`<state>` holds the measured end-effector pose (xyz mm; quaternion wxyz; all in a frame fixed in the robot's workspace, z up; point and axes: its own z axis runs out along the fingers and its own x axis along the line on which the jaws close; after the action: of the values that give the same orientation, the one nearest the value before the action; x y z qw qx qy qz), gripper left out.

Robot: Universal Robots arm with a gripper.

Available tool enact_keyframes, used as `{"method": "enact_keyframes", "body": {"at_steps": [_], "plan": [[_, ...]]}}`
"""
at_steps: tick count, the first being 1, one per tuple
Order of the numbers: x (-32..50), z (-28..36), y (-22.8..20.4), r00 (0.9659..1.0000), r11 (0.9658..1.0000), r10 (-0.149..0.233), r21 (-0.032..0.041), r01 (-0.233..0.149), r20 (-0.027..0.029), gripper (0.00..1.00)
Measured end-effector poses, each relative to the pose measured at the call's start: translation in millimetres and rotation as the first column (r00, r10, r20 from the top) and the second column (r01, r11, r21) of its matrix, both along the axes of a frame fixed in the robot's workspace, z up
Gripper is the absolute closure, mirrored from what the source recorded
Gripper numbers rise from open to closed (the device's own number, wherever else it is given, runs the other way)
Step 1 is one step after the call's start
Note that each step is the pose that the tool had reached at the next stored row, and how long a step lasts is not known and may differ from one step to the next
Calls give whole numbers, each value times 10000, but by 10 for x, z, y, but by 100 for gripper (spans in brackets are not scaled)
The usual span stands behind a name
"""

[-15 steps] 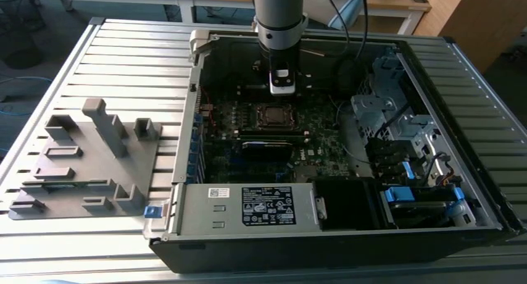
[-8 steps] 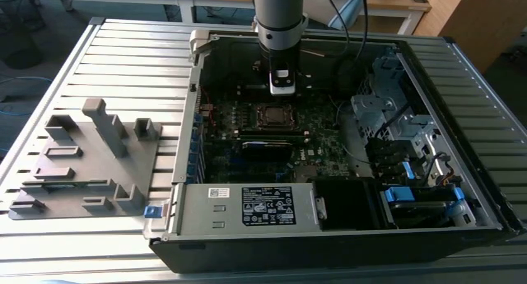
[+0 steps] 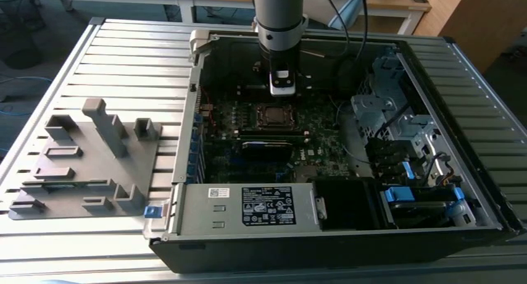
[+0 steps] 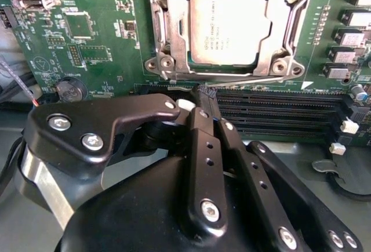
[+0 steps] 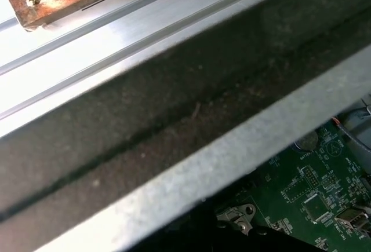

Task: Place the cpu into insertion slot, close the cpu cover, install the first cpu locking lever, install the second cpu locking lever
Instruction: 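Install the first cpu locking lever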

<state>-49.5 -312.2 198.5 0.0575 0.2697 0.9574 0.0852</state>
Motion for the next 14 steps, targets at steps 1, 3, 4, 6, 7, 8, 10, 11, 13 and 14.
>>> {"method": "enact_keyframes", "body": {"at_steps": [1, 3, 4, 6, 7, 8, 10, 11, 13, 14], "plan": [[1, -2, 0, 10000, 10000, 0, -19, 0, 0, 89], [2, -7, -1, 10000, 10000, 0, -63, 0, 0, 89], [3, -9, -2, 10000, 10000, -1, -85, 1, 0, 89], [6, -12, -5, 10000, 9999, -2, -132, 2, -1, 89], [7, -14, -7, 10000, 9999, -1, -156, 1, 0, 89], [8, -16, -7, 10000, 9998, 0, -183, 0, -1, 89], [10, -19, -10, 10000, 9997, 1, -242, -1, -1, 89], [11, -20, -10, 10000, 9996, 1, -274, -1, 0, 89], [11, -20, -11, 10000, 9996, 1, -293, -1, 1, 89], [11, -20, -11, 10000, 9996, 0, -295, 0, 0, 89]]}}
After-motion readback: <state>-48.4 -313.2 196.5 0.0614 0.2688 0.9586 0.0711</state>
